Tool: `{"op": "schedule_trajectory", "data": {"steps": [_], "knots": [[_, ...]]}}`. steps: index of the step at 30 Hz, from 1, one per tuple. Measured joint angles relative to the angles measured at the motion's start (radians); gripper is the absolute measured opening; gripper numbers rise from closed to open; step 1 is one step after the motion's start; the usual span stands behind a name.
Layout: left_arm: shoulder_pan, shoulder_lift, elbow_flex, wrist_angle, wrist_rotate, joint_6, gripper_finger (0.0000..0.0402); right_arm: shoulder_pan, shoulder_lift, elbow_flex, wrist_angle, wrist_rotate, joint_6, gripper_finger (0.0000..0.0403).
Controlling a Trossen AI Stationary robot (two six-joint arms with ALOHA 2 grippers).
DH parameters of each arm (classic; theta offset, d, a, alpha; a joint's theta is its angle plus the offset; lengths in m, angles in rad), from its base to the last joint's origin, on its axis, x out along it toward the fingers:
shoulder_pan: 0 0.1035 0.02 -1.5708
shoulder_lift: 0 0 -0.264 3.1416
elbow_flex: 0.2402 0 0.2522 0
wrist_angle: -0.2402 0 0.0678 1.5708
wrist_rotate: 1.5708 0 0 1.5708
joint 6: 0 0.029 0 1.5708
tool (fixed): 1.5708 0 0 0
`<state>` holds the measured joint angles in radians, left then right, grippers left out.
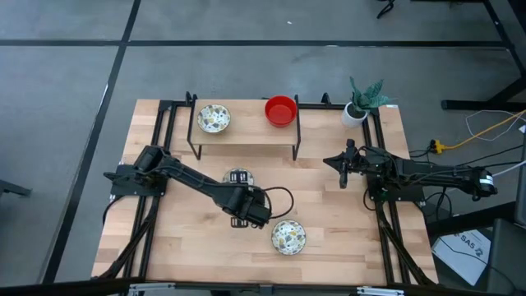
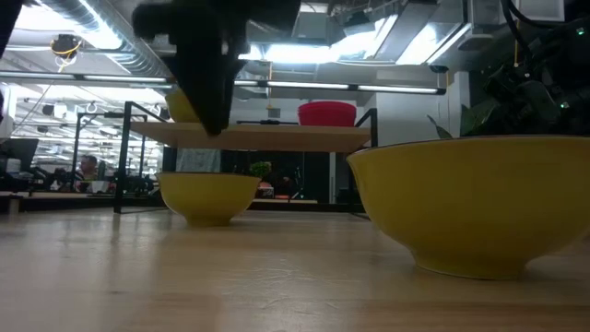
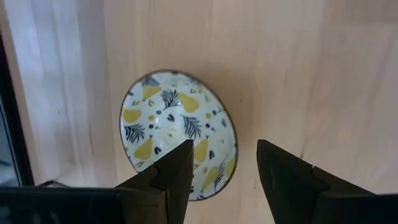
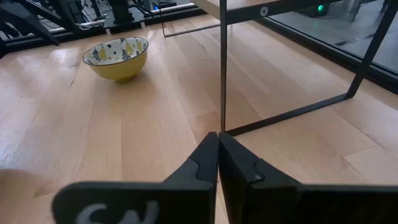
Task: Pick & Place Mini bowls
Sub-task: Stack the top yellow patterned bowl on the yellow patterned bowl on the shelf
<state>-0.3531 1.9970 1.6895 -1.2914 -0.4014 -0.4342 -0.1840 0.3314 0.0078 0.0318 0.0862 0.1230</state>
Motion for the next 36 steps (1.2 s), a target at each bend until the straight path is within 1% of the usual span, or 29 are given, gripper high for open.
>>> {"op": "schedule_trajectory", "data": {"steps": [4, 9, 16, 22, 27, 36], "knots": [[0.004, -0.021, -0.095, 0.051, 0.000, -0.010, 0.0168, 0.000, 0.000, 0.000, 0.000, 0.000, 0.000, 0.0014], [0.003, -0.069, -0.213, 0.172, 0.003, -0.025, 0.0162, 0.000, 0.000, 0.000, 0.000, 0.000, 0.000, 0.0014], [0.004, -0.110, -0.324, 0.280, 0.029, -0.047, 0.0154, 0.000, 0.000, 0.000, 0.000, 0.000, 0.000, 0.0014], [0.002, -0.117, -0.379, 0.312, 0.029, -0.044, 0.0150, 0.000, 0.000, 0.000, 0.000, 0.000, 0.000, 0.0014], [0.013, -0.117, -0.424, 0.381, 0.028, -0.033, 0.0149, 0.000, 0.000, 0.000, 0.000, 0.000, 0.000, 0.0014], [0.015, -0.120, -0.427, 0.437, 0.002, -0.032, 0.0127, 0.000, 0.000, 0.000, 0.000, 0.000, 0.000, 0.0014]]}}
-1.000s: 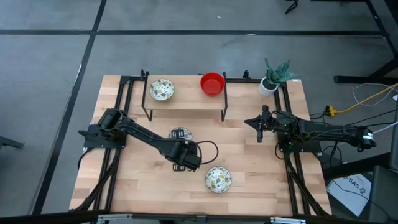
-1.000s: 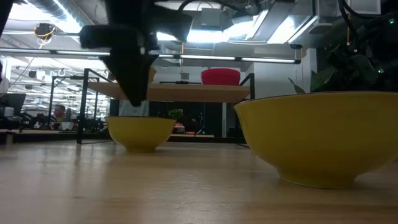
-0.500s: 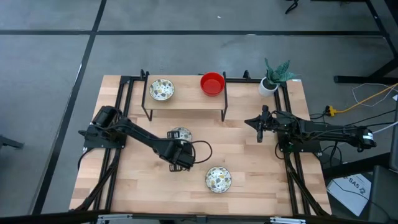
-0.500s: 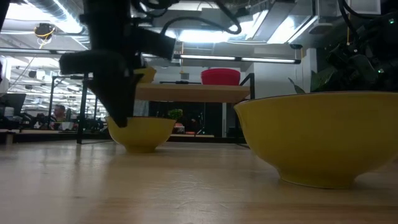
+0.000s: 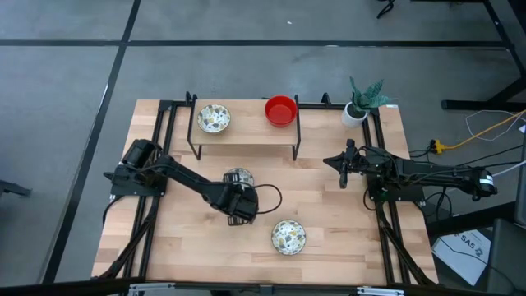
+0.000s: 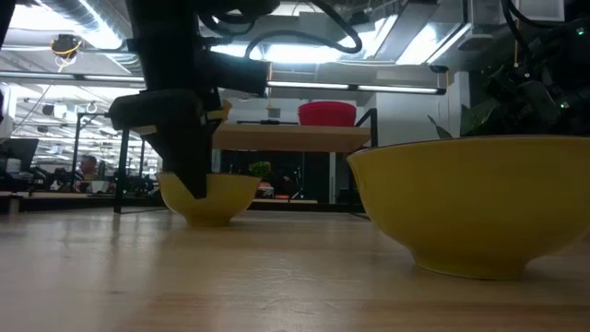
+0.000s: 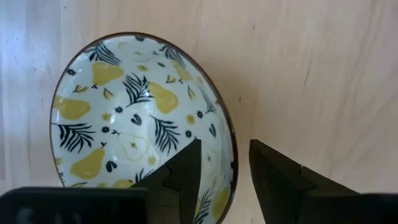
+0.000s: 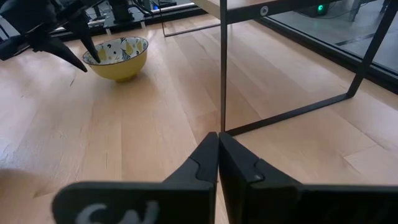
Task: Pick & Place Mini bowls
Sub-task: Stack the top yellow patterned bowl on the yellow patterned bowl on the shelf
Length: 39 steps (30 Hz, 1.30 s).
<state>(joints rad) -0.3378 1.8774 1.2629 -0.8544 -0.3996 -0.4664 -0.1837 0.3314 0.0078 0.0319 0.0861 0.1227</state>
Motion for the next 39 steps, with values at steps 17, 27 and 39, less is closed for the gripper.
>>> {"op": "schedule_trajectory", "data": {"steps": [17, 27, 39], "knots": [[-0.001, -0.003, 0.000, 0.028, -0.013, -0.055, 0.0010, 0.000, 0.000, 0.000, 0.000, 0.000, 0.000, 0.0014], [-0.001, -0.003, 0.000, 0.061, -0.006, -0.091, 0.0009, 0.000, 0.000, 0.000, 0.000, 0.000, 0.000, 0.0014], [-0.046, 0.000, 0.111, 0.065, -0.002, -0.060, 0.0005, 0.000, 0.000, 0.000, 0.000, 0.000, 0.000, 0.0014]]}}
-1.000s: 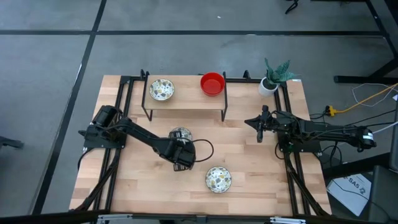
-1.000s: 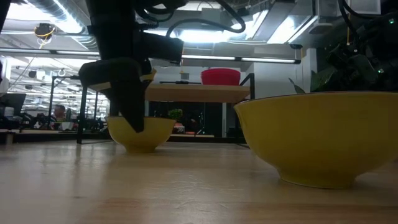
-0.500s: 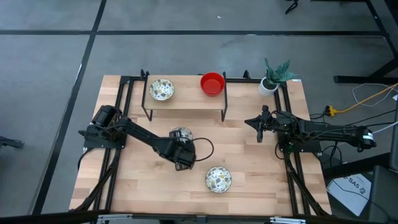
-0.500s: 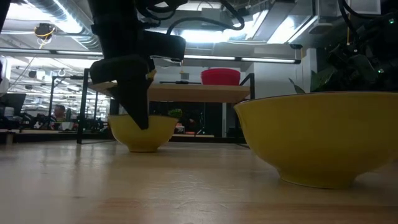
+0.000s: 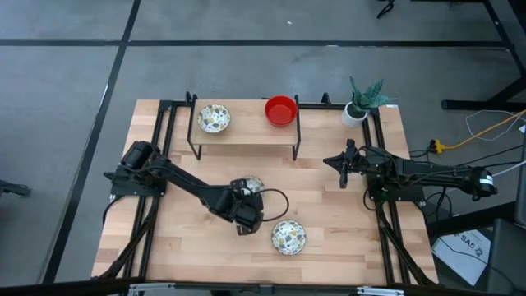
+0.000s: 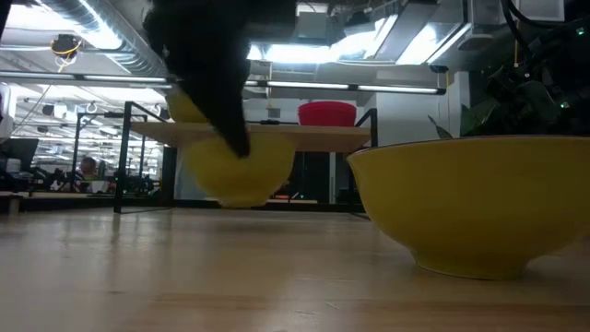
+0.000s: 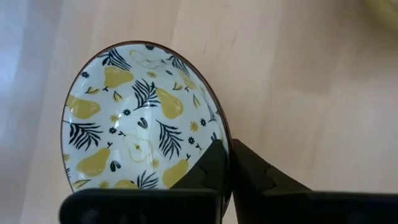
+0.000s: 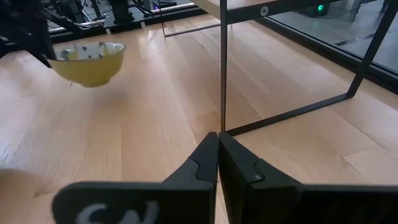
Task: Pick & Place Mini bowls
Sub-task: Stack the top yellow patterned bowl on the yellow patterned bowl on the shelf
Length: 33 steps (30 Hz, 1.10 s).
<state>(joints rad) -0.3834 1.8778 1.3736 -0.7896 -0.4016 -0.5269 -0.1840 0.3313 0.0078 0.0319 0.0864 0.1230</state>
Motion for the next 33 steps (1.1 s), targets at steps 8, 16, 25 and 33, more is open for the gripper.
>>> {"op": "schedule_trajectory", "data": {"steps": [8, 16, 25, 33], "knots": [[-0.048, 0.000, 0.089, -0.114, -0.052, -0.013, 0.0004, 0.000, 0.000, 0.000, 0.000, 0.000, 0.000, 0.0014], [-0.090, 0.000, 0.125, -0.173, -0.099, -0.108, 0.0004, 0.000, 0.000, 0.000, 0.000, 0.000, 0.000, 0.0014], [-0.124, 0.000, 0.174, -0.172, -0.153, -0.162, 0.0004, 0.000, 0.000, 0.000, 0.000, 0.000, 0.000, 0.0014], [-0.157, -0.001, 0.243, -0.172, -0.218, -0.126, 0.0003, 0.000, 0.000, 0.000, 0.000, 0.000, 0.000, 0.0014]]}}
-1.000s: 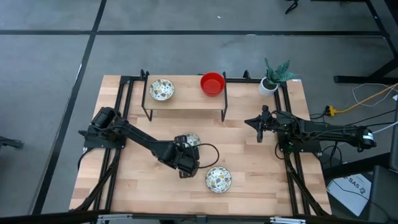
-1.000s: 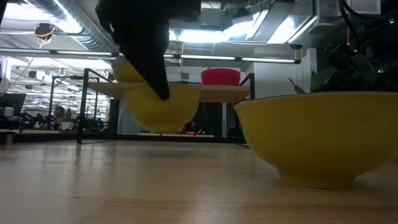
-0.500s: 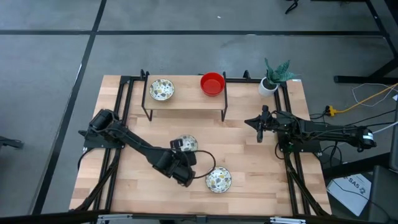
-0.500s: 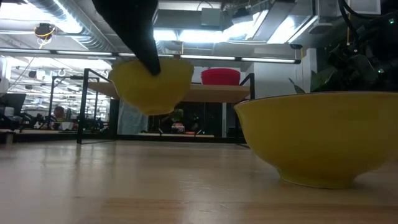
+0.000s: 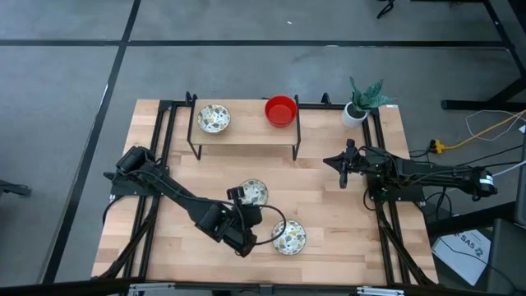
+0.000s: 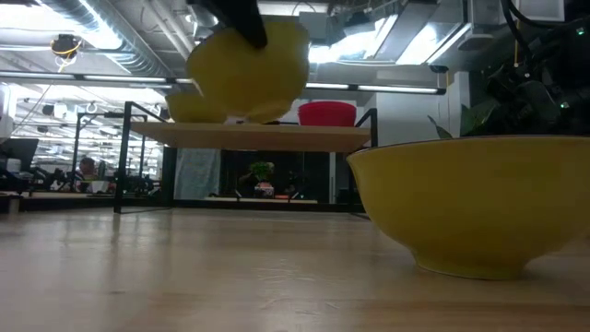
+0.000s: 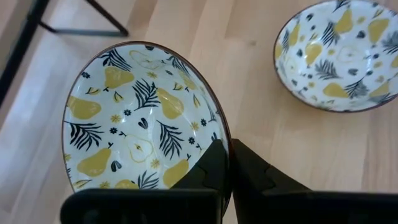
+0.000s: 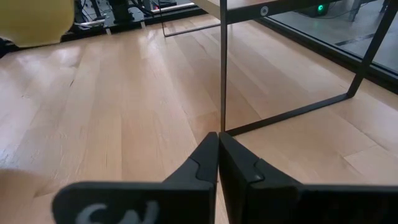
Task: Pick & Place Mini bowls
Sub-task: Stack the top yellow patterned bowl on the yellow patterned bowl on the shelf
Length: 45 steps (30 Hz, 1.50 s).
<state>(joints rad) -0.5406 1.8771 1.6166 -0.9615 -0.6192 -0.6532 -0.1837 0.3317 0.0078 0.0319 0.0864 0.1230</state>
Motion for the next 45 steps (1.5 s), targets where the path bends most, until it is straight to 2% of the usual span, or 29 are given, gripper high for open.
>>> {"op": "schedule_trajectory", "data": {"steps": [10, 16, 22, 27, 45], "knots": [[-0.020, -0.011, 0.047, -0.009, -0.022, 0.080, 0.0003, 0.000, 0.000, 0.000, 0.000, 0.000, 0.000, 0.0014], [-0.043, -0.072, 0.049, -0.039, -0.099, 0.079, 0.0003, 0.000, 0.000, 0.000, 0.000, 0.000, 0.000, 0.0014], [-0.064, -0.137, 0.049, -0.148, -0.179, 0.020, 0.0003, 0.000, 0.000, 0.000, 0.000, 0.000, 0.000, 0.0014], [-0.062, -0.171, 0.049, -0.221, -0.203, -0.025, 0.0003, 0.000, 0.000, 0.000, 0.000, 0.000, 0.000, 0.0014], [-0.102, -0.181, 0.049, -0.252, -0.245, -0.065, 0.0003, 0.000, 0.000, 0.000, 0.000, 0.000, 0.000, 0.0014]]}}
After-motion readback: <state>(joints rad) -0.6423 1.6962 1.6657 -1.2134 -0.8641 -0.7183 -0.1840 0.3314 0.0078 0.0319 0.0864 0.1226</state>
